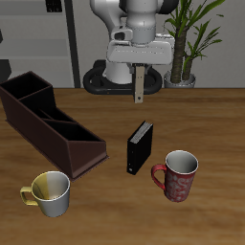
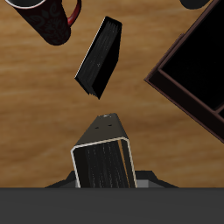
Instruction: Place the yellow book into the right desk caddy's right compartment
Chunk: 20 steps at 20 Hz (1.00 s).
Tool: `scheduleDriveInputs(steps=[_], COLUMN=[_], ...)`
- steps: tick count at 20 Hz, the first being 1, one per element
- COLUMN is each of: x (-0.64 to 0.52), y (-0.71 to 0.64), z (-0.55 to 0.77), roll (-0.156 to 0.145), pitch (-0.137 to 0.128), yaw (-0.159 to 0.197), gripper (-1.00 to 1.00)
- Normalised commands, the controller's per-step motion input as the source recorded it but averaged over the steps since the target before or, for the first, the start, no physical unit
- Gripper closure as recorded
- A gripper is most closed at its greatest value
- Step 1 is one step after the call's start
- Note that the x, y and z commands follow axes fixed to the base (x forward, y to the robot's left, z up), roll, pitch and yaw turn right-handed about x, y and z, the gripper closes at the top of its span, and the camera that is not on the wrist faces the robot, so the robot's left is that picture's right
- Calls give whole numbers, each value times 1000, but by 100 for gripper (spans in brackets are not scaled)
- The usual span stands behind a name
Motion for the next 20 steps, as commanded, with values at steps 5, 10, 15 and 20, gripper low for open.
scheduleDriveInputs(steps=[5, 10, 15, 20], x=[-122, -46, -22, -74], y=[-478, -525, -503, -577], z=[253, 131, 147, 189], roll=[-19, -15, -36, -74], pitch=[-16, 8, 9, -7], yaw=[-16, -14, -47, -102], gripper=[100, 100, 100, 100])
